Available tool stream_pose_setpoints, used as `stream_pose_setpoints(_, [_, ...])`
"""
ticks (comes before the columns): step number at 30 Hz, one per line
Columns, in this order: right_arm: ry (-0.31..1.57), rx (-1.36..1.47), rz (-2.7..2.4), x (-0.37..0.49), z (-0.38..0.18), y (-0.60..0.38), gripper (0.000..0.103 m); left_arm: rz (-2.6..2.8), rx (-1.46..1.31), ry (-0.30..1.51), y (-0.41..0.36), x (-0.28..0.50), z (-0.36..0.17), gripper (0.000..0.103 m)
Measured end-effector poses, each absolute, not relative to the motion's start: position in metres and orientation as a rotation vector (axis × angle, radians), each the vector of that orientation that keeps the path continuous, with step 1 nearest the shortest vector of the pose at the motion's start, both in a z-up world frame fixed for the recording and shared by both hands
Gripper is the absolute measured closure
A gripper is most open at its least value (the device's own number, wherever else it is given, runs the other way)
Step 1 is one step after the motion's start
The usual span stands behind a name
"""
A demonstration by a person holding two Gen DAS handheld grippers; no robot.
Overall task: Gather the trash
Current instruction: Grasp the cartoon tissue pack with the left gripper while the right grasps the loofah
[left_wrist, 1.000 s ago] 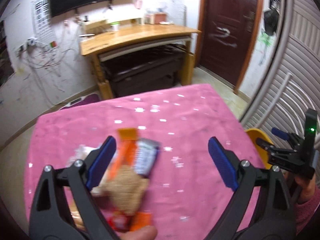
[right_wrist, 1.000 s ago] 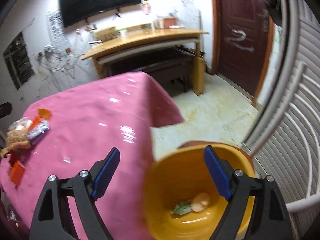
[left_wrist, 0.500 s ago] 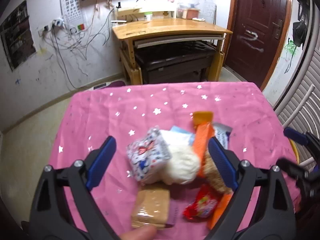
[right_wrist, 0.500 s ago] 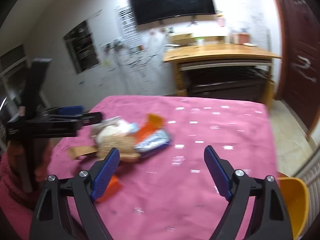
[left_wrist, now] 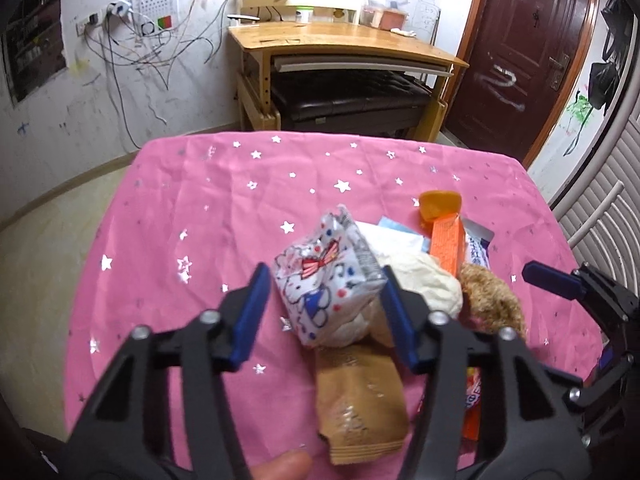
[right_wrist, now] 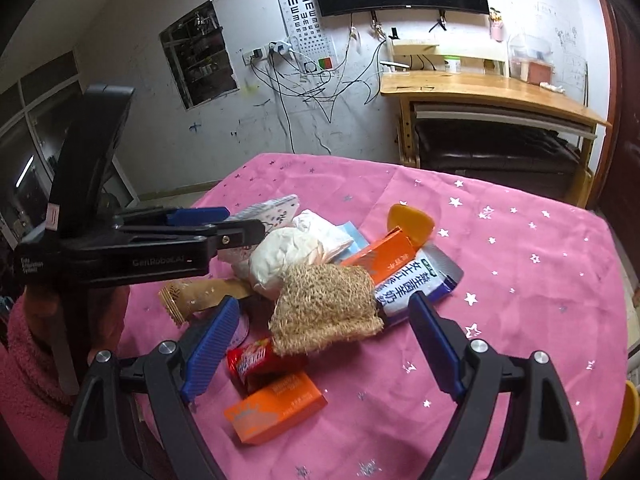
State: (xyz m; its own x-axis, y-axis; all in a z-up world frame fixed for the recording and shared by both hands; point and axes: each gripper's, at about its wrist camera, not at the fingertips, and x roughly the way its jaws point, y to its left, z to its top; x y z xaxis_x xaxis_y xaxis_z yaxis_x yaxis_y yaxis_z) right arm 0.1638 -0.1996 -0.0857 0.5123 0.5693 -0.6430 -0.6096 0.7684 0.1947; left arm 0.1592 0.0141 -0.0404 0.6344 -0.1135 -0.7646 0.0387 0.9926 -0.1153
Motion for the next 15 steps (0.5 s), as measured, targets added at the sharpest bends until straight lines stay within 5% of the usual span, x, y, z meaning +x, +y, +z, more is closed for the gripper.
stream_pose_setpoints(3, [0.766,-0.037,0.711,0.169,-0.088,-0.2,0.038,-0.107,-0.117,0.883,0.02,0.159,-0.043,0.076])
stream_pose_setpoints(5, [0.785,-0.03,0.712,0.173,-0.091,-0.2,0.059,-0.11,-0.129,0.885,0.024,0.16,-0.046,0.085])
stream_pose_setpoints(15, [0.742,0.016,0.684,0.171,-0.085,-0.214,0.072,-0.068,-0.127,0.823,0.035,0.151,-0.033,0.089])
